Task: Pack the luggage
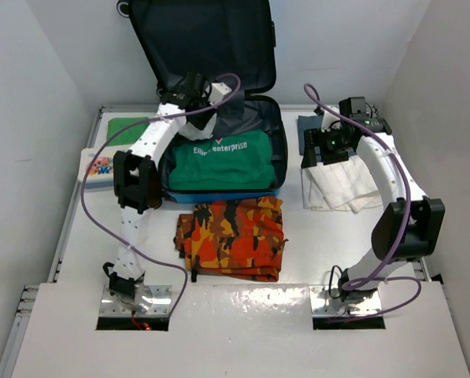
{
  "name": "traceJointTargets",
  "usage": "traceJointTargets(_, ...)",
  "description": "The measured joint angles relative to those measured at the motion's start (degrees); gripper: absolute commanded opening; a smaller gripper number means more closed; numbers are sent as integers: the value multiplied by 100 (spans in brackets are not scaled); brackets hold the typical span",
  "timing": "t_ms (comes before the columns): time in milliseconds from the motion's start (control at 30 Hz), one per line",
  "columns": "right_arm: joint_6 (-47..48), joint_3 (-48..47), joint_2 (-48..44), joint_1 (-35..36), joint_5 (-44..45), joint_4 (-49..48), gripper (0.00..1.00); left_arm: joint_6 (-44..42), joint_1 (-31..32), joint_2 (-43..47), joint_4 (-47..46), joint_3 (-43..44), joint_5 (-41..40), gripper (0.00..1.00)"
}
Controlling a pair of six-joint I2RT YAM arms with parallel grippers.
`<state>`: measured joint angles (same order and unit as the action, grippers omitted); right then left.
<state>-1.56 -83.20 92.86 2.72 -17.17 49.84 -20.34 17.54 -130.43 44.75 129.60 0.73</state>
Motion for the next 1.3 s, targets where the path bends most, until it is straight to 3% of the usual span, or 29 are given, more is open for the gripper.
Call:
traceJointTargets(100,0,28,42,-2,2,4,78,-17,0,-251,-122,11,-57,0)
traceJointTargets(167,0,33,66,-2,2,2,78,-37,0,-398,-173,11,-83,6)
traceJointTargets(300,0,55,76,-2,2,-4,78,-107,2,-623,-284,37,-186,24)
traceJointTargets(333,-2,70,76,-2,0,-2,78,-125,9,-638,-313,44,-205,35)
traceJointTargets(500,0,105,76,-2,2,15,78,-197,9,-782,-553,114,-369,63)
traceJointTargets(867,0,103,76,0,-9,39,79,-122,31,-861,-667,114,-557,71)
traceJointTargets(933,0,103,76,0,-17,39,79,-48,50,-804,-656,109,-601,78)
traceJointTargets(1300,2,101,52,7,-107,50,79,-168,527,-177,-870,105,-1777,80)
